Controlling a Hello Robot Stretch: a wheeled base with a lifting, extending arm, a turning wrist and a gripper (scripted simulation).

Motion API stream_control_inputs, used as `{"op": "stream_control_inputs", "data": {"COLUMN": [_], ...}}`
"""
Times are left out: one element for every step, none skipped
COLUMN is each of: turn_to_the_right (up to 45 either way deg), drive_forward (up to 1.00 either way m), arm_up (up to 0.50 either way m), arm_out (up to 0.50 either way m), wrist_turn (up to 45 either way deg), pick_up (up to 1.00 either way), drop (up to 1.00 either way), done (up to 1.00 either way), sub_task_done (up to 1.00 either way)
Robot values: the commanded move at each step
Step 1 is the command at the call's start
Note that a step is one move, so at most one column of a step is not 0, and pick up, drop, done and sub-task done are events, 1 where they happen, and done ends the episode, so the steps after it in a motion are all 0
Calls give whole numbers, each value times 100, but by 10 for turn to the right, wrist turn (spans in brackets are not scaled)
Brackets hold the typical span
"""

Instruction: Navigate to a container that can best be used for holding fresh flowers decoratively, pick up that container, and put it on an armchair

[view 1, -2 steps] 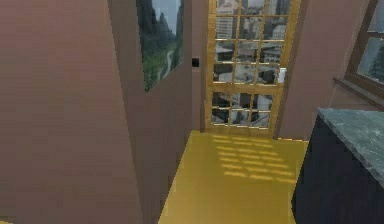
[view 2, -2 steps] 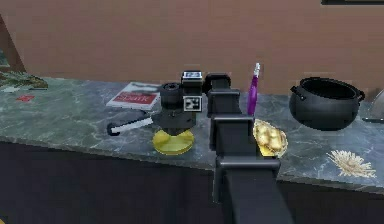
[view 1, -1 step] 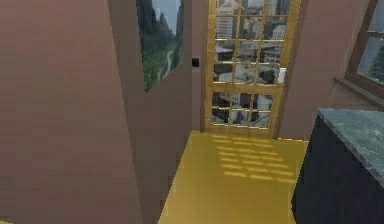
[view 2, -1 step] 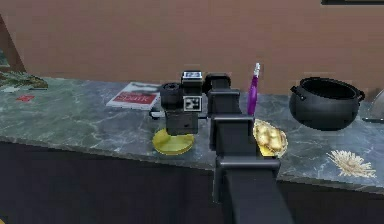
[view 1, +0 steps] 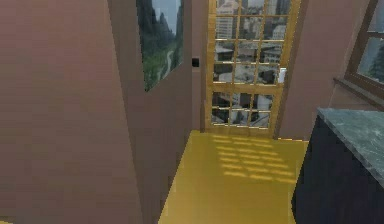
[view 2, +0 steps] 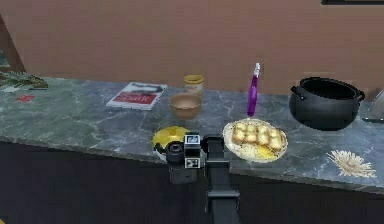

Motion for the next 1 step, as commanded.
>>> {"op": "stream_control_inputs", "data": {"turn_to_the_right": [0], "drive_forward": [0], "arm_up": [0], "arm_out": [0], "wrist_turn": [0], "pick_up": [100], "drop": [0], "done": [0], "sub_task_done": [0]}}
